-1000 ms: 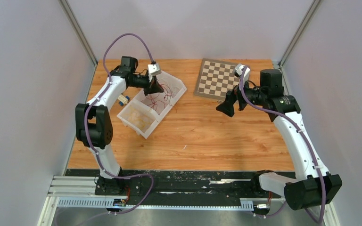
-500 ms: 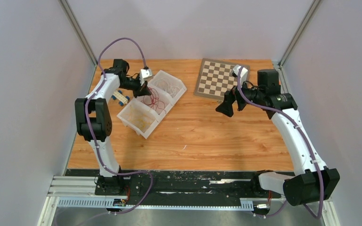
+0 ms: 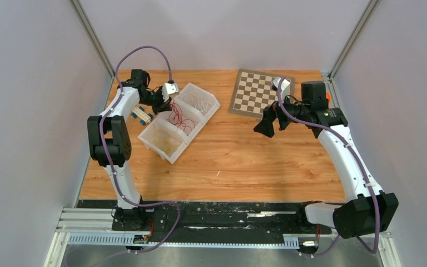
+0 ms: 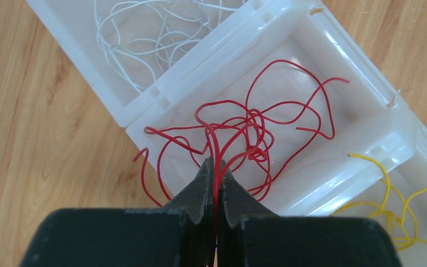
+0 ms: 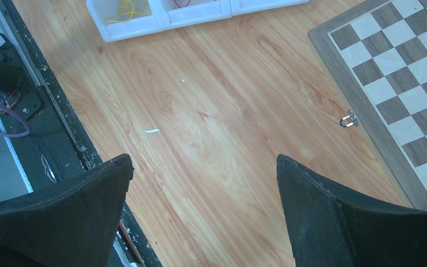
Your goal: Untangle the cables
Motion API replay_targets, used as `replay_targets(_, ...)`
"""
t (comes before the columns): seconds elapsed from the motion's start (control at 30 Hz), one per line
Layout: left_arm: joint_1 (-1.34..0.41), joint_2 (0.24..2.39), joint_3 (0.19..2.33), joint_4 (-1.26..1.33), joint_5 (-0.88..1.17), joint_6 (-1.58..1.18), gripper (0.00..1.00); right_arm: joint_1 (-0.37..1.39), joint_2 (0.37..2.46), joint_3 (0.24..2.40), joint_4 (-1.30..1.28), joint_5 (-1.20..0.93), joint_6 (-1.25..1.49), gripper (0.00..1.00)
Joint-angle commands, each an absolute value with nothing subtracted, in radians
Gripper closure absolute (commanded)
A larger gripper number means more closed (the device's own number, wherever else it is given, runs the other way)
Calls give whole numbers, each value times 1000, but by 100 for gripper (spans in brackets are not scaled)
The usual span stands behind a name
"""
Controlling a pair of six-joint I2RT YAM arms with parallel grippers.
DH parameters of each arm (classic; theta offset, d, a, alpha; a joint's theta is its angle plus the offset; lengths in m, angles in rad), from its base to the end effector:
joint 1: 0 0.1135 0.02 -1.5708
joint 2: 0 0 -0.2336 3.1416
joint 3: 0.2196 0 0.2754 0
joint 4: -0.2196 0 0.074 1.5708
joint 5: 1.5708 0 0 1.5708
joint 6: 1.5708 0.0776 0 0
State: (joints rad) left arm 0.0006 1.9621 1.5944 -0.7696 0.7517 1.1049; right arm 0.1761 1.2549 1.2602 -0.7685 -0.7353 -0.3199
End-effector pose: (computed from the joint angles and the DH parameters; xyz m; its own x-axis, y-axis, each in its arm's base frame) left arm 0.4364 -0.0527 0.1702 -0.1518 0.6526 -0.7424 0.9394 0.3287 0.0969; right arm 0.2970 0.1057 0.3060 -0.4551 -0.3179 -0.8318 -0.7904 0.5744 0.2129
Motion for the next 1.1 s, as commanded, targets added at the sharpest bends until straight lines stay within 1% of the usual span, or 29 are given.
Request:
replay_targets(0.0,24,1954,1656,-752,764,1077,100,178,1256,1305,-769,-757,-329,0)
replay_targets(0.27,5,1953,1652,-767,706,1149,100,178,1273,1307,-769,-770,-327,0)
replay_targets(0.47,-106,1964,1607,-808,721,1120,100,178,1276,1305,-769,-773,-325,0)
replay_targets(0.63,-164,1982,1560,-794,721,1070,100,178,1261,1296,-771,-765,-327,0)
replay_targets(1.03,-185,2002,1531,-782,700,985,100,178,1253,1283,-773,-767,-331,0)
replay_targets(1.07,-181,2003,1537,-784,690,983,98,178,1253,1285,-773,-767,-331,0)
